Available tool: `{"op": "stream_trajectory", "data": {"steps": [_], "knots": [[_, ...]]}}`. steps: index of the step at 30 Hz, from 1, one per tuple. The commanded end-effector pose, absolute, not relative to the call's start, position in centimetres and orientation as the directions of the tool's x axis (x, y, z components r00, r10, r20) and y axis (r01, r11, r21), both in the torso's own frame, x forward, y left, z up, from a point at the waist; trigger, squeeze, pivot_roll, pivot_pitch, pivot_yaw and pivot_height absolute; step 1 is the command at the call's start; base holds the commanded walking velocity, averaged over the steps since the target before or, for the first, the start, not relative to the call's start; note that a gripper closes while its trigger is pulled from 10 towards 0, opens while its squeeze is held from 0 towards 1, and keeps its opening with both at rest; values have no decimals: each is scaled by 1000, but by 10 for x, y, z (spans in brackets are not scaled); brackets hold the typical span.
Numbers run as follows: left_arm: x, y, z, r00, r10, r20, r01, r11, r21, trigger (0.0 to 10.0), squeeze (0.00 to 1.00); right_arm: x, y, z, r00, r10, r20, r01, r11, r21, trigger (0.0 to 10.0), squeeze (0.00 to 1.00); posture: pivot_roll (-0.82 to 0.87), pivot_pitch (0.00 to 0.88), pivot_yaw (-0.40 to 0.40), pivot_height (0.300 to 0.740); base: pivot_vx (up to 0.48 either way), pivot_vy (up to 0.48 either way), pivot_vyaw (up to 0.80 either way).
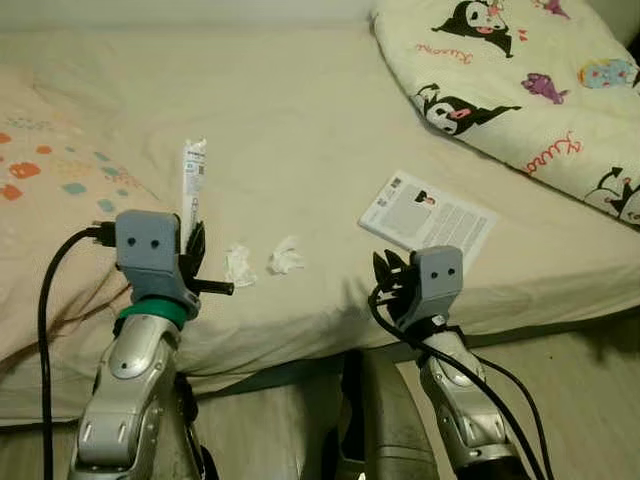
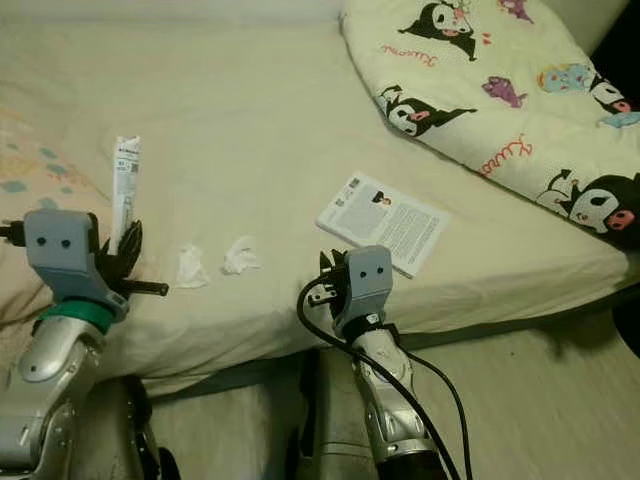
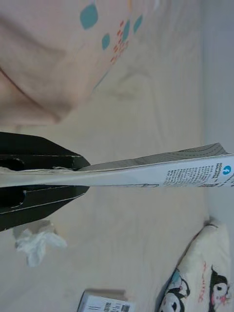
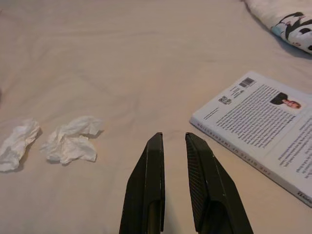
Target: Clean up the room
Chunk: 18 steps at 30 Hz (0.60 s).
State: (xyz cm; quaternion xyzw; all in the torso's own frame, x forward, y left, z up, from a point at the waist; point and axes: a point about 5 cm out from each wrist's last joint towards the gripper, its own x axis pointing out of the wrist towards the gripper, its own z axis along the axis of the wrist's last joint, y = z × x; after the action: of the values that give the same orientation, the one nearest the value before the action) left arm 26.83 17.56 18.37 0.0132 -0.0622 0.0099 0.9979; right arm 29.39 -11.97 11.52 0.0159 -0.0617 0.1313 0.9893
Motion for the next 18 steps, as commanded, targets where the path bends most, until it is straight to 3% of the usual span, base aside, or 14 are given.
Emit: {"op": "stream_trajectory", "data": {"steps": [1, 18], "knots": [[266, 177, 185, 994, 22, 105, -25, 999, 22, 10000, 0, 291, -123, 112, 963, 243, 116, -248, 968, 30, 10000, 4, -9, 122, -54, 579, 0, 0, 0], [262, 183, 161, 997, 74, -6, -74, 996, 59, 10000, 0, 288, -130, 130, 958, 209, 196, -210, 978, -18, 10000, 8, -28, 116, -52, 635, 0, 0, 0]]}}
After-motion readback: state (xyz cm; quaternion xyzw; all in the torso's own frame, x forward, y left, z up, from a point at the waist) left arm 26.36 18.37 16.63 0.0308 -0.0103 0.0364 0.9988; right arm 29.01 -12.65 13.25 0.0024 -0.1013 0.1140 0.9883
